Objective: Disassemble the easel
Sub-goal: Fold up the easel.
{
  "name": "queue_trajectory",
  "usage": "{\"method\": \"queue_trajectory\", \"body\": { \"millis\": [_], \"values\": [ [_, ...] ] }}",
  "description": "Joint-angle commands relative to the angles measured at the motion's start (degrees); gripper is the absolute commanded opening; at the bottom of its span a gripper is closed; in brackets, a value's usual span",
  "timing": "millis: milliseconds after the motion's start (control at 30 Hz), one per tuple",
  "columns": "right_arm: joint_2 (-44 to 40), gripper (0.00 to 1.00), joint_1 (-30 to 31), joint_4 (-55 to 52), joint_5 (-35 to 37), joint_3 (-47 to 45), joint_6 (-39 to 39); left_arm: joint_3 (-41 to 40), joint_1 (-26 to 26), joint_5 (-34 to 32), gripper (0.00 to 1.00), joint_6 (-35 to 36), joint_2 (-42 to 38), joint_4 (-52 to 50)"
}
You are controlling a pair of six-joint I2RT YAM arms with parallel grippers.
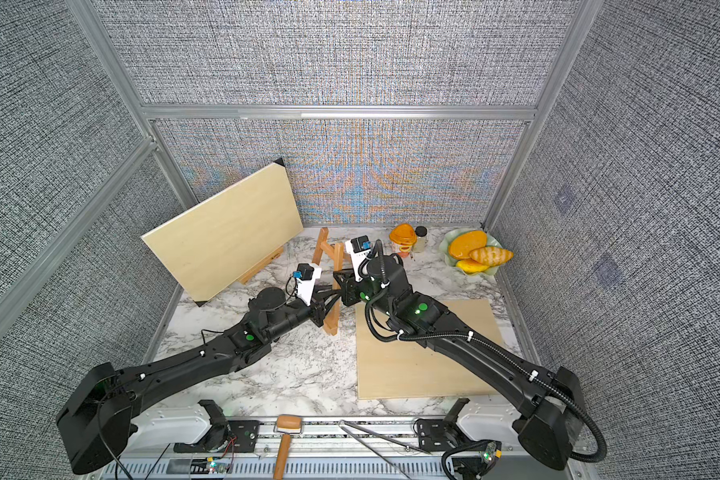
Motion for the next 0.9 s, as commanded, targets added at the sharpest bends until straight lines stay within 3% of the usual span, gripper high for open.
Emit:
{"method": "queue_trajectory", "body": {
  "millis": [0, 167, 400, 633, 867],
  "values": [
    [-0.7, 0.01, 0.1, 4.1, 1.1, 0.2, 0.1, 0.2, -0.4, 3.2, 0.00, 2.7, -1.4, 0.5],
    [-1.7, 0.28, 0.1, 5.1, 0.0, -1.5, -1.9, 0.6, -0.4, 1.5, 0.00, 4.6, -3.8, -3.3],
    [-5.5, 0.53, -0.4, -2.0, 10.6, -0.2, -4.1, -2.3, -0.4, -2.9, 0.00, 5.9, -7.8, -4.3],
    [-11.4, 0.58, -5.8, -8.8, 17.5, -0.2, -3.3, -3.8, -0.4, -6.5, 0.00, 7.5, -13.0, -8.1],
    [-11.0, 0.58, -17.9, -12.3, 2.9, -0.1, 4.5, -5.6, -0.4, -1.8, 0.00, 10.3, -19.8, -9.0]
  ]
}}
